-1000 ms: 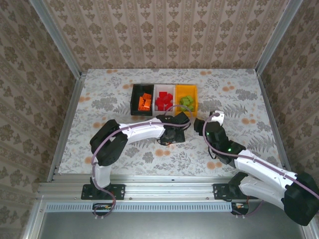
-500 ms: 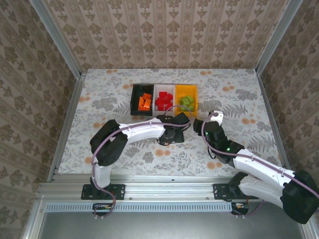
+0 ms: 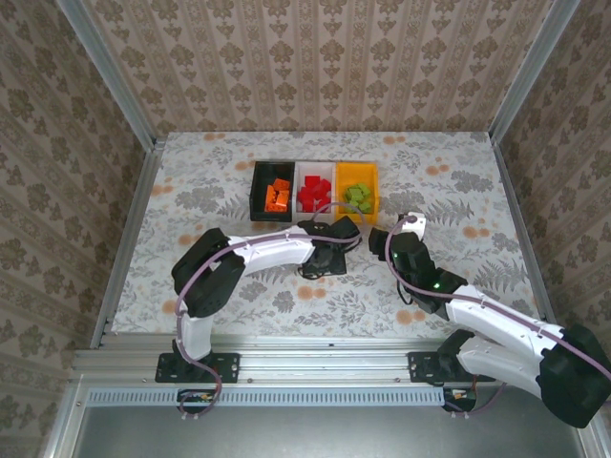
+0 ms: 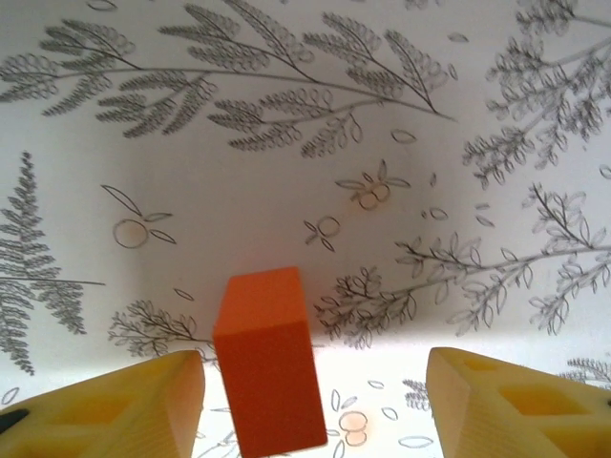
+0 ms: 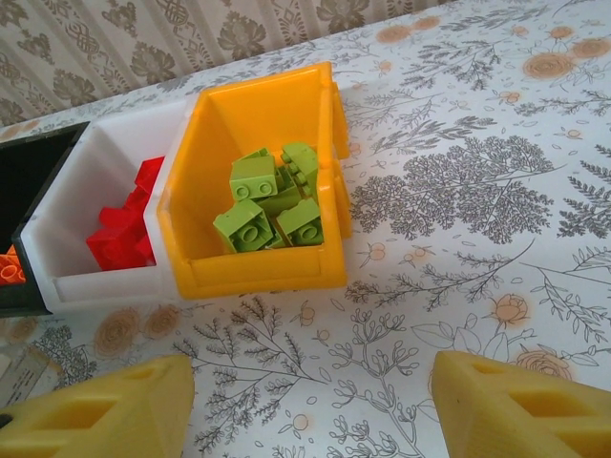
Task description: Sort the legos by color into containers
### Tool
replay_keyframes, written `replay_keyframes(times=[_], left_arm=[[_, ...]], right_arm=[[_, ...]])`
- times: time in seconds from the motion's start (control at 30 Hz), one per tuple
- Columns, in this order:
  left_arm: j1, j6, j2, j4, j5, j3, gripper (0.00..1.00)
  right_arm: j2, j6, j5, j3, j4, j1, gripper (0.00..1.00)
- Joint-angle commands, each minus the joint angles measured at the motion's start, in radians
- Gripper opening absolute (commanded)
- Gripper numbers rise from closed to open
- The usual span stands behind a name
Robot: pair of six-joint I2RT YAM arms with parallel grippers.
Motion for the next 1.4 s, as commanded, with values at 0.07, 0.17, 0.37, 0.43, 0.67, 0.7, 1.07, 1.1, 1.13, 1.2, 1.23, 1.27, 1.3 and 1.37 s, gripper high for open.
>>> replay_keyframes(times=[0.07,0.17,0.37,0.43,0.67,0.7,1.07,1.1,1.13,1.2,1.23,1.27,1.3,1.37], left_arm=[[0.027,0.053,0.038,-0.01,-0.029,0.015,0.54],[0.026,0.062,0.05,-0.022,-0.026,0.034,0.47],[0.018,0.053,0.05,-0.014,-0.02,-0.004,0.35],[0.02,0.051,0.043,-0.013,-0.024,-0.015,0.27],[0.038,0.12,-0.029,-0.091,-0.093,0.038,0.14],[0.05,0.139,-0.047,-0.104,-0.103,0.049,0.13],[0.438,0.446,-0.11,-0.086,0.001,0.241,0.14],[0.458,0.467,-0.087,-0.076,0.022,0.274,0.14],[0.479,0.481,-0.048,-0.082,0.035,0.316,0.14],[0.509,0.51,0.03,-0.117,0.047,0.424,0.14],[0.52,0.519,0.07,-0.141,0.044,0.479,0.14],[0.531,0.523,0.107,-0.16,0.047,0.525,0.14],[0.539,0.524,0.136,-0.17,0.05,0.558,0.14],[0.555,0.515,0.191,-0.184,0.064,0.615,0.14]], right_arm=[[0.003,0.003,-0.012,-0.002,0.018,-0.006,0.68],[0.003,0.001,-0.012,-0.002,0.017,-0.007,0.67],[-0.001,0.003,-0.017,-0.002,0.017,-0.006,0.67],[-0.001,0.003,-0.017,-0.003,0.018,-0.006,0.67],[0.002,0.003,-0.017,-0.004,0.02,-0.006,0.67],[0.002,0.003,-0.017,-0.004,0.02,-0.006,0.67],[0.017,0.003,-0.029,0.001,0.025,-0.006,0.67],[0.019,0.003,-0.03,0.003,0.025,-0.006,0.67],[0.02,0.002,-0.031,0.003,0.024,-0.006,0.67],[0.023,0.0,-0.031,0.004,0.022,-0.006,0.67],[0.024,0.0,-0.029,0.005,0.021,-0.006,0.67],[0.023,-0.002,-0.028,0.006,0.02,-0.006,0.67],[0.023,-0.002,-0.028,0.004,0.02,-0.006,0.67],[0.026,-0.003,-0.026,0.005,0.023,-0.006,0.67]])
